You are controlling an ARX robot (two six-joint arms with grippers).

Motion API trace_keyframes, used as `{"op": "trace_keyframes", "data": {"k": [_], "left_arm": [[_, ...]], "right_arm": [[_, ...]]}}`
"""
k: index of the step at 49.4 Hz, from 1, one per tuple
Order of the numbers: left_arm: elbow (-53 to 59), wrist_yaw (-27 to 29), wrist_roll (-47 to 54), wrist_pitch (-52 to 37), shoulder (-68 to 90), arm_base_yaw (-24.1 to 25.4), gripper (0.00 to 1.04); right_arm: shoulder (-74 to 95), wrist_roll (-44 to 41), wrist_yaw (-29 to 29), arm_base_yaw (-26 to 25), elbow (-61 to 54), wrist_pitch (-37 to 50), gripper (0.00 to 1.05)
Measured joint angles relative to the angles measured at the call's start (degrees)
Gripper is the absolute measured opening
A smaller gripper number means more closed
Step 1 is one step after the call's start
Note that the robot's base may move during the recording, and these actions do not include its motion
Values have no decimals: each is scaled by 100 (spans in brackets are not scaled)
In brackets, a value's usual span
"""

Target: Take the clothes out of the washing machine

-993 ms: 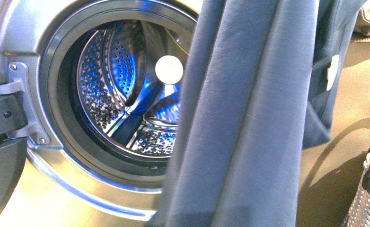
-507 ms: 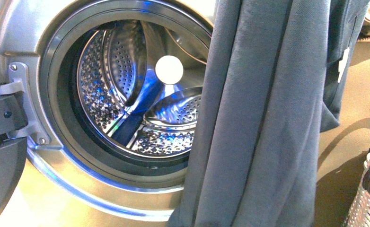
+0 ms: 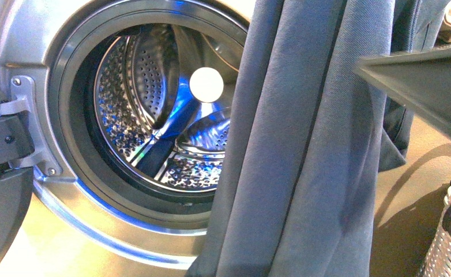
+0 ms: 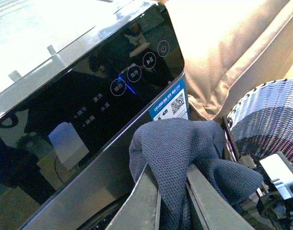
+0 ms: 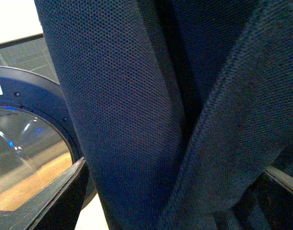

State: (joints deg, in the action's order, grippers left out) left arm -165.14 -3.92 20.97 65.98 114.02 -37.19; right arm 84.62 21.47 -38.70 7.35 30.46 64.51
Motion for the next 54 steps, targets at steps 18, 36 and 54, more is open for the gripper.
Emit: {"op": "trace_keyframes", "data": {"k": [18, 36, 54], "left_arm": [[0, 48, 0, 0, 0, -2, 7], [0, 125, 0, 0, 0, -2, 7], [0, 186, 2, 0, 0, 0, 7]], "right_arm": [[713, 260, 210, 656, 636, 17, 97], [1152, -133, 890, 1305, 1307, -531, 97], [1738, -111, 1937, 1526, 1880, -503, 97]]}}
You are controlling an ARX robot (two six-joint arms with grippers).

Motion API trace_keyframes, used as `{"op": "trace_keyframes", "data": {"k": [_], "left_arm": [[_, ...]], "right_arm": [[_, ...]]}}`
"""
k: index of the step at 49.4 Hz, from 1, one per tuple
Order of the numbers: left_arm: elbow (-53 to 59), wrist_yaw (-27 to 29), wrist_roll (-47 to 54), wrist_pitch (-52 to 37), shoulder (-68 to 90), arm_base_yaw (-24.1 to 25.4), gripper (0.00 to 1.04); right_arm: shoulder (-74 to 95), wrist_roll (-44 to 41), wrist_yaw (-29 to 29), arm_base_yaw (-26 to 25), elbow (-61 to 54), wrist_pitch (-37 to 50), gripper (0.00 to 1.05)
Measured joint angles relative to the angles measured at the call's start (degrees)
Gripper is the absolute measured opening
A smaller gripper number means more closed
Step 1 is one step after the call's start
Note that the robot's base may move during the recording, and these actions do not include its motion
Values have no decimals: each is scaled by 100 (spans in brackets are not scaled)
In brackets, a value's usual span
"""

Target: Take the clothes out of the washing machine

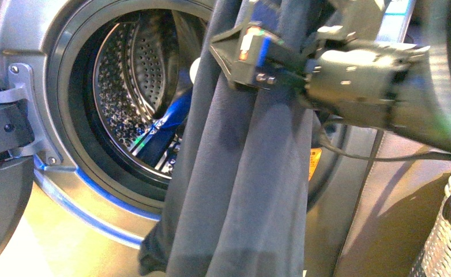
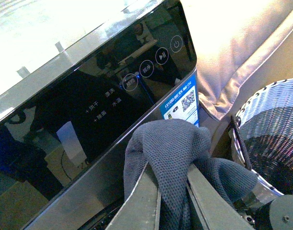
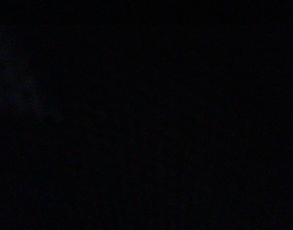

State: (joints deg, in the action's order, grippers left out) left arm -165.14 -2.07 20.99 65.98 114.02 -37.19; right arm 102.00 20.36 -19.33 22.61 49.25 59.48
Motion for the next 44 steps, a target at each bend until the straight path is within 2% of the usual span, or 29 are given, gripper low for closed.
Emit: {"op": "trace_keyframes", "data": {"k": [10, 13, 21, 26, 34, 44], "left_arm": [[0, 22, 0, 0, 0, 0, 7], [0, 37, 0, 0, 0, -2, 7], [0, 61, 0, 0, 4, 0, 7], [0, 63, 0, -2, 4, 0, 7], [-20, 55, 0, -37, 4, -9, 7], [-33, 35, 0, -79, 4, -28, 7]], "right_arm": [[195, 136, 623, 181, 101, 103, 94], [229, 170, 715, 221, 120, 79, 86], [243, 236, 887, 267, 149, -28, 55], [170, 249, 933, 260, 109, -17, 41], [-452, 409, 807, 87, -367, 28, 12], [-1731, 761, 461, -374, -728, -422, 10]]}}
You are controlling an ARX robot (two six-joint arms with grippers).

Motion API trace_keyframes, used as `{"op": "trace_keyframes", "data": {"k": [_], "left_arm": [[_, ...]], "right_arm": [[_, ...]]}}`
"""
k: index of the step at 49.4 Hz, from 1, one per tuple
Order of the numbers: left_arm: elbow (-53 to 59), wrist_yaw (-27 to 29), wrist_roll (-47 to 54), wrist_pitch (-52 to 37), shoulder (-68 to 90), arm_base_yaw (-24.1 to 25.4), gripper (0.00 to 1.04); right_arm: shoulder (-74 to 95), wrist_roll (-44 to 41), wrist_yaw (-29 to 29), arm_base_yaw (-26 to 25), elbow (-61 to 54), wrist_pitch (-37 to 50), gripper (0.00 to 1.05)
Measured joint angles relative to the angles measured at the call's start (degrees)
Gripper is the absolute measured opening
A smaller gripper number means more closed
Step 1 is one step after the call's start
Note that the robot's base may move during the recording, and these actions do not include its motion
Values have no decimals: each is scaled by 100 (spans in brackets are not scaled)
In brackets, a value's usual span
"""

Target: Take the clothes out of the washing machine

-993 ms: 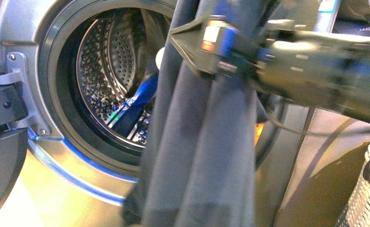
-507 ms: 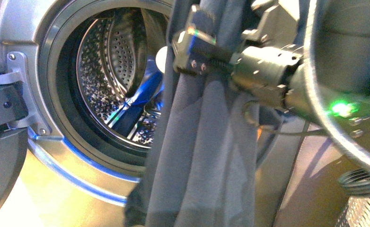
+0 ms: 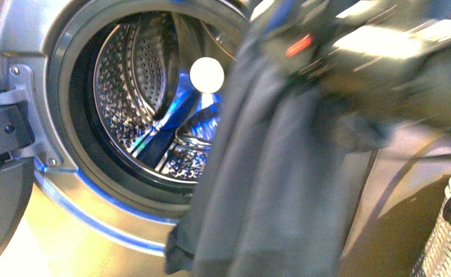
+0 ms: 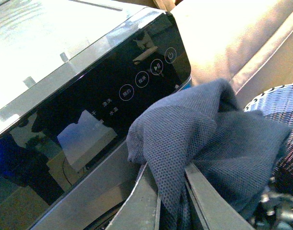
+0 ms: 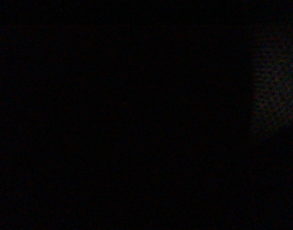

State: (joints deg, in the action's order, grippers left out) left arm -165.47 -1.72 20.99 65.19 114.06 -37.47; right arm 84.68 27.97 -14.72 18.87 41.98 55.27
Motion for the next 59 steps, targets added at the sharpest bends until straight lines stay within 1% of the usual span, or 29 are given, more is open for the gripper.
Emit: {"op": "trace_keyframes", "data": {"k": [12, 13, 16, 17, 18, 19, 20, 22, 23, 24, 26, 28, 30, 32, 33, 34, 35, 37, 38, 39, 42, 44, 50, 53, 54, 55, 56, 57, 59], "left_arm": [[2, 0, 0, -11, 0, -4, 7], [0, 0, -2, -11, 0, -4, 15], [0, 0, -2, -11, 0, -4, 15], [0, 0, -2, -15, 0, -4, 23], [0, 0, -2, -15, 0, -4, 23], [0, 0, -2, -24, 0, -4, 31], [0, 0, -2, -24, 0, -4, 31], [0, 0, -2, -33, 0, -4, 44], [0, 0, -2, -33, 0, -4, 44], [0, 0, -2, -37, 0, -4, 49], [0, 0, -2, -37, 0, -4, 49], [0, 0, -2, -37, 0, -4, 53], [0, 0, 0, -42, 0, -7, 66], [0, 0, 0, -42, 0, -7, 66], [0, 2, -2, -44, 0, -7, 72], [0, 2, -2, -44, 0, -7, 72], [0, 0, -2, -46, 0, -7, 78], [0, 0, -2, -46, 0, -7, 78], [0, 0, 0, -48, 0, -7, 86], [0, 0, 0, -48, 0, -7, 86], [0, 0, -2, -50, 0, -7, 99], [0, 4, -2, -52, 0, -7, 103], [0, 2, 7, -59, 0, -7, 103], [0, 2, 17, -63, 0, -7, 102], [0, 2, 17, -63, 0, -7, 89], [0, 2, 22, -63, 0, -7, 81], [0, 2, 22, -63, 0, -7, 81], [0, 2, 22, -63, 0, -9, 74], [0, 2, 22, -63, 0, -9, 74]], "right_arm": [[-1016, 330, -271, -435, 190, -706, 10], [-1056, 341, -293, -459, 223, -752, 10], [-1246, 446, -393, -592, 413, -1012, 10], [-1281, 466, -411, -616, 452, -1064, 10], [-1346, 509, -452, -669, 538, -1169, 10], [-1379, 518, -463, -695, 581, -1228, 10], [-1440, 551, -518, -748, 675, -1342, 10], [-1554, 619, -608, -852, 879, -1582, 10], [-1580, 645, -629, -881, 933, -1650, 10], [-1631, 675, -673, -933, 1045, -1784, 10], [-1694, 708, -748, -1014, 1220, -1993, 10], [-1746, 739, -807, -1095, 1390, -2194, 10], [-1799, 752, -901, -1202, 1609, -2452, 10], [-1829, 776, -966, -1287, 1770, -2632, 10], [-1838, 778, -988, -1316, 1821, -2682, 10], [-1851, 791, -1027, -1375, 1917, -2776, 10], [-1856, 793, -1049, -1405, 1961, -2820, 10], [-1873, 807, -1119, -1495, 2098, -2944, 10], [-1875, 809, -1132, -1530, 2144, -2964, 10], [-1884, 820, -1191, -1596, 2229, -3058, 10], [-1897, 835, -1298, -1773, 2430, -3211, 10], [-1908, 844, -1394, -1937, 2588, -3320, 10], [-1961, 866, -1637, -2367, 2870, -3541, 10], [-2013, 872, -1838, -2745, 3038, -3652, 10], [-2028, 876, -1906, -2865, 3077, -3681, 10], [-2046, 879, -1985, -2988, 3112, -3694, 10], [-2072, 879, -2103, -3178, 3161, -3718, 10], [-2090, 879, -2175, -3303, 3193, -3748, 10], [-2124, 866, -2326, -3560, 3257, -3840, 10]]}}
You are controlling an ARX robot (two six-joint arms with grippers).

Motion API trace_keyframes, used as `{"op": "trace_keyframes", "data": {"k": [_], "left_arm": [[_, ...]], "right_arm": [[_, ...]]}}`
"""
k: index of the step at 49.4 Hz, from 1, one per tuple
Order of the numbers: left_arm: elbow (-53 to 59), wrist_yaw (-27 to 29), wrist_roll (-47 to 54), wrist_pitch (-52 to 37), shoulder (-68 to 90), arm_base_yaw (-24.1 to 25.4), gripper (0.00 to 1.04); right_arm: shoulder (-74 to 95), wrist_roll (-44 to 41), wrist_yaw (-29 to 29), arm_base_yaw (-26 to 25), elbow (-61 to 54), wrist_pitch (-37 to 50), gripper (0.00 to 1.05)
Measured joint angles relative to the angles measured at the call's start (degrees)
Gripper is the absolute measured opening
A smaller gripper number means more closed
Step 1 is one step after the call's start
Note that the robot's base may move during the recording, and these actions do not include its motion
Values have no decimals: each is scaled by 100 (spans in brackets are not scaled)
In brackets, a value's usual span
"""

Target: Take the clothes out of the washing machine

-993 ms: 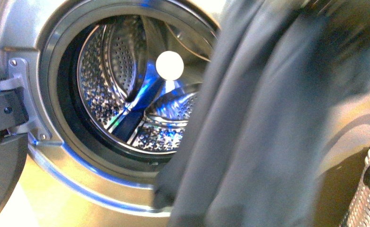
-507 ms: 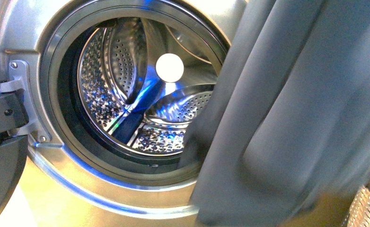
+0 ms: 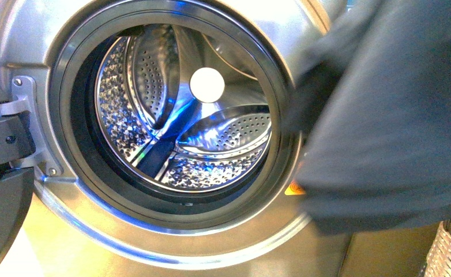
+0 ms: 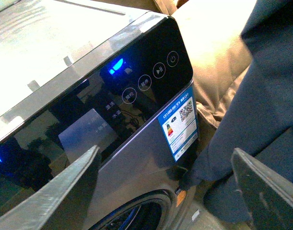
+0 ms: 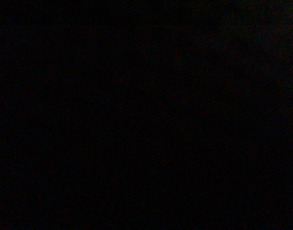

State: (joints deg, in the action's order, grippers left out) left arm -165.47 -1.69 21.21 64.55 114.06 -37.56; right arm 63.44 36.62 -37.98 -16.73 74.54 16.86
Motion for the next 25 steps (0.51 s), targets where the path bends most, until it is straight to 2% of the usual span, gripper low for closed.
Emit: {"op": "trace_keyframes", "data": {"k": [2, 3, 5, 6, 8, 9, 15, 16, 18, 20, 25], "left_arm": [[0, 0, 0, 0, 0, 0, 78], [0, -2, -2, 0, 0, 0, 90], [0, -2, -2, 0, 0, 0, 90], [0, 0, -2, 0, 0, 0, 99], [0, 0, -2, 0, 0, 0, 99], [-2, -2, 13, -2, 0, 0, 103], [-2, -2, 20, -2, 0, 0, 102], [-4, 0, 24, -2, 0, 0, 94], [-4, 0, 24, -2, 0, 0, 94], [-9, 0, 22, -2, 0, 0, 76], [-9, 0, 22, -2, 0, 0, 77]], "right_arm": [[-46, -33, -179, -315, 50, -77, 10], [-63, -76, -240, -435, 66, -122, 10], [-120, -216, -387, -723, 74, -229, 10], [-142, -254, -446, -839, 70, -229, 10], [-164, -326, -586, -1012, 59, -205, 10], [-177, -350, -645, -1128, 46, -173, 10], [-343, -566, -1287, -2002, -278, 13, 10], [-358, -590, -1351, -2109, -343, 42, 10], [-385, -638, -1484, -2367, -525, 111, 10], [-374, -675, -1611, -2621, -688, 179, 10], [-280, -684, -1818, -3042, -944, 417, 10]]}}
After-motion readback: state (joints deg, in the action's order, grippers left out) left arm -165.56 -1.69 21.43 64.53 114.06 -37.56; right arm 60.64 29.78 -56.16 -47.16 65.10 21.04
